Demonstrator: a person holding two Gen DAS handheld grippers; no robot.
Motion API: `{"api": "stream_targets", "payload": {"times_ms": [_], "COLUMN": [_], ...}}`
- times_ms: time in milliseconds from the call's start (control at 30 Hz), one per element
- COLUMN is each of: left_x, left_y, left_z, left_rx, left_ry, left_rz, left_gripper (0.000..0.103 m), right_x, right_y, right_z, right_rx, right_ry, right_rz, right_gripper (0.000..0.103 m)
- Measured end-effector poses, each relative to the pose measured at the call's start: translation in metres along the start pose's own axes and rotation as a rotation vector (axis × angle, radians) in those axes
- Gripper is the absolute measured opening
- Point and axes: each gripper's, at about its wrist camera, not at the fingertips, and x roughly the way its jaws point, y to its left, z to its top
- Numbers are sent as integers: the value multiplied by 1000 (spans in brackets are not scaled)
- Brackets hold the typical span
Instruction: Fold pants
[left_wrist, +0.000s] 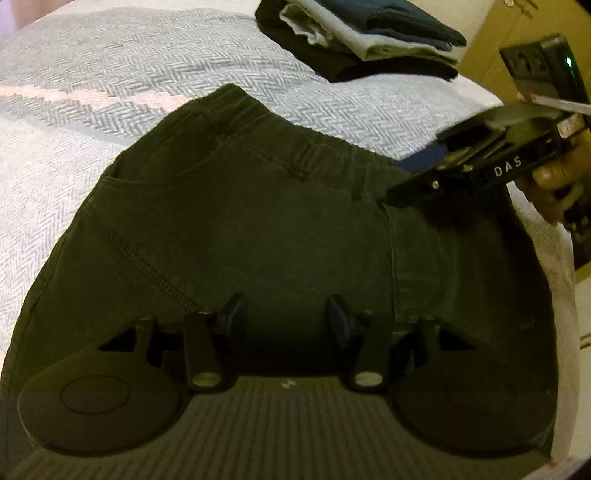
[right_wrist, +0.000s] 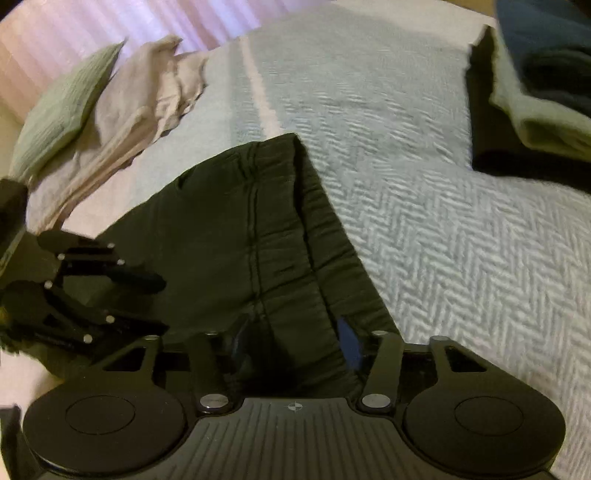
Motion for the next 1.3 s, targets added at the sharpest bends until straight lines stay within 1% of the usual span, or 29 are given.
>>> {"api": "stream_targets", "payload": {"times_ms": [33, 67, 100, 167, 233, 267, 333, 433, 500, 567, 633, 667, 733, 767, 800, 867, 900, 1000, 1133, 1233, 1300], "left_x": [-1, -3, -6, -12, -20, -22, -16, 13, 25, 21, 8, -2, -22, -37, -51, -85, -104, -155, -227, -276, -304], "left_y": [-1, -2, -3, -5, -10, -12, -15, -16, -17, -16, -12, -8, -2, 2, 6, 18, 23, 34, 40, 36, 30], "left_z": [1, 1, 1, 4, 12, 17, 27, 32, 29, 27, 24, 21, 15, 10, 4, -12, -23, -64, -145, -217, -265], "left_rx": [5, 10, 10, 4, 10, 11, 6, -9, -3, -10, -32, -38, -43, -52, -68, -120, -148, -235, -383, -468, -514], "left_ry": [-2, -5, -8, -22, -71, -90, -119, -75, -65, -75, -81, -82, -83, -86, -92, -110, -120, -140, -135, -99, -67], "left_rz": [4, 7, 7, 2, 7, 7, 11, 30, 42, 43, 47, 54, 77, 97, 116, 153, 178, 249, 360, 455, 513], "left_gripper": [44, 44, 44, 44, 44, 44, 44, 44, 45, 44, 44, 44, 44, 44, 44, 45, 45, 48, 58, 61, 62], "right_x": [-5, -9, -20, -38, -56, -58, -48, -14, 1, -1, -7, -12, -24, -32, -41, -56, -64, -81, -92, -90, -82], "right_y": [1, 1, 2, 11, 17, 19, 14, -6, -11, -9, -8, -7, 2, 10, 21, 38, 49, 83, 135, 179, 213], "right_z": [-1, -1, 1, 9, 22, 27, 27, 12, 0, -3, -1, 0, 1, 1, -1, -10, -17, -43, -83, -108, -120], "right_rx": [0, -1, 12, -37, -88, -108, -124, -86, -52, -15, 5, 16, 10, 0, -9, -14, -12, 11, 48, 98, 87], "right_ry": [1, -2, -16, -61, -108, -114, -108, -63, -62, -87, -96, -100, -101, -115, -133, -153, -161, -165, -135, -104, -74], "right_rz": [-41, -56, -51, -61, -58, -57, -85, -133, -152, -161, -166, -168, -197, -208, -215, -236, -234, -196, -140, -86, -59], "right_gripper": [1, 0, 0, 0, 0, 0, 0, 0, 0, 0, 0, 6, 20, 36, 47, 49, 49, 50, 50, 50, 50]}}
